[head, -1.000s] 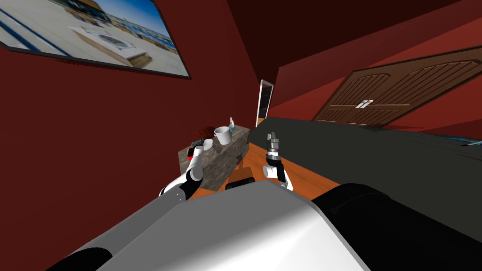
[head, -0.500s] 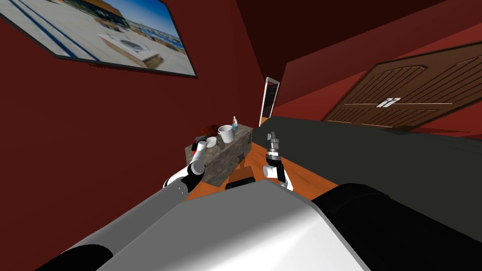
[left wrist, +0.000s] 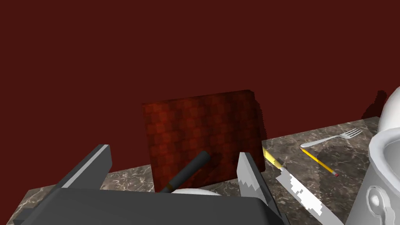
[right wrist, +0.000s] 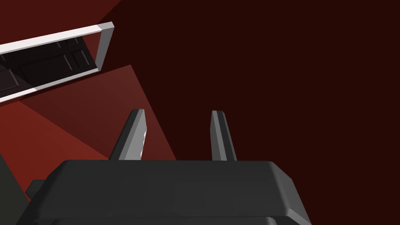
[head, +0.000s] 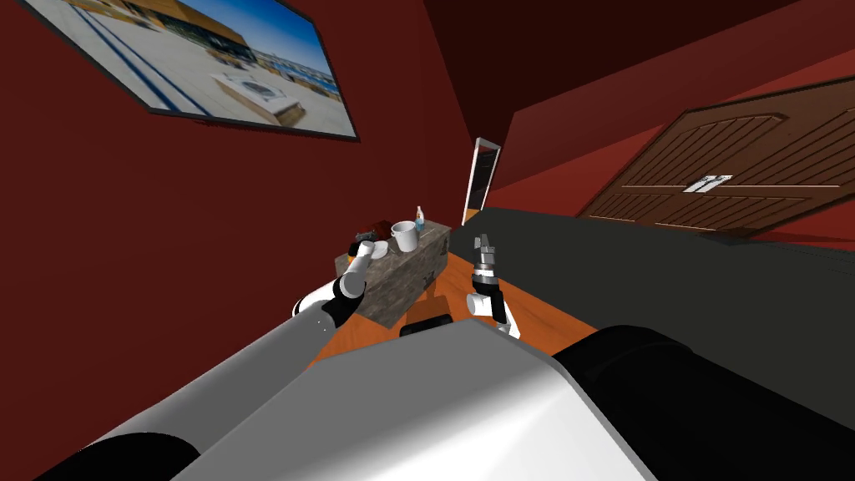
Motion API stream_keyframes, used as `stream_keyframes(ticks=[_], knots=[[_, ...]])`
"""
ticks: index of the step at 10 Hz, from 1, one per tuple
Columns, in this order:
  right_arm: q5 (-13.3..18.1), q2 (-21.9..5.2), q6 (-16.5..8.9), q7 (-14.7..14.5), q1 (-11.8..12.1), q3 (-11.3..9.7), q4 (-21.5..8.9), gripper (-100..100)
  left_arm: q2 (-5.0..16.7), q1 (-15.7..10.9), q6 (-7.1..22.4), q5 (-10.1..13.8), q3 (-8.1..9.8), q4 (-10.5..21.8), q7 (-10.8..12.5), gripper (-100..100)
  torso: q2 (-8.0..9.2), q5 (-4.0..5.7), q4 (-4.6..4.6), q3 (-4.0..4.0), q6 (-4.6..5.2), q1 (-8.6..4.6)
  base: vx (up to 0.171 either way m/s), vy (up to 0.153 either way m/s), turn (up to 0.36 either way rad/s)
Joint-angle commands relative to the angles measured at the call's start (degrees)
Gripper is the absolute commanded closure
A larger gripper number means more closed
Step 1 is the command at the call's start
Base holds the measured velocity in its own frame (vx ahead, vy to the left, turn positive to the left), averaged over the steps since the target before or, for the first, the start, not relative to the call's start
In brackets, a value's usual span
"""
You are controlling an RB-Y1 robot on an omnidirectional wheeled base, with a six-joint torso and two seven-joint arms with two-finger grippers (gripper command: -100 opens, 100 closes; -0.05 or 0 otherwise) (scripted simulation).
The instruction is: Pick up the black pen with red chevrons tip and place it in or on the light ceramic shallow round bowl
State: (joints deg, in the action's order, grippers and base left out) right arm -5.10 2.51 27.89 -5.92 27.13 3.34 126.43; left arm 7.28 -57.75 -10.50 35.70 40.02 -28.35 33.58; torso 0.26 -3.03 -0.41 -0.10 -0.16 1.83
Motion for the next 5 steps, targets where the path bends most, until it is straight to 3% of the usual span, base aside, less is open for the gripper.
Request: stream_keyframes(ticks=[1, 2, 3, 4, 5], knots=[[0.0, 0.0, 0.0, 0.0, 0.0, 0.0, 0.0, 0, -1.66, -2.86, 0.7, -2.86, 1.62, 2.86, -2.86, -100, 0.0, 0.0, 0.0, 0.0, 0.0, 0.0, -0.116, 0.065, 0.236], [0.0, 0.0, 0.0, 0.0, -0.01, -0.01, -0.01, 0, -1.44, -5.92, 0.11, -3.12, -0.55, 5.32, -0.57, -100, 0.13, -0.03, 0.04, 0.09, 0.05, 0.1, -0.068, 0.053, 0.018], [0.0, 0.0, -0.01, 0.0, -0.02, -0.01, -0.01, 0, -1.66, -6.86, 0.7, -3.12, 1.24, 5.32, -1.85, -100, 0.1, -0.01, 0.05, 0.08, 0.09, 0.02, -0.025, 0.023, -0.032], [0.0, 0.0, 0.0, 0.0, -0.01, -0.01, -0.01, 0, -1.66, -9.64, 0.7, -3.12, 0.02, 6.19, -0.74, -100, -0.02, 0.01, 0.03, 0.02, 0.07, -0.07, 0.0, 0.0, 0.0], [0.0, 0.0, 0.0, 0.0, -0.01, -0.01, -0.01, 0, -1.79, -9.18, 0.65, -2.57, 2.62, 5.71, -2.63, -100, -0.11, 0.05, 0.01, -0.03, 0.09, -0.2, 0.0, 0.0, 0.0]])
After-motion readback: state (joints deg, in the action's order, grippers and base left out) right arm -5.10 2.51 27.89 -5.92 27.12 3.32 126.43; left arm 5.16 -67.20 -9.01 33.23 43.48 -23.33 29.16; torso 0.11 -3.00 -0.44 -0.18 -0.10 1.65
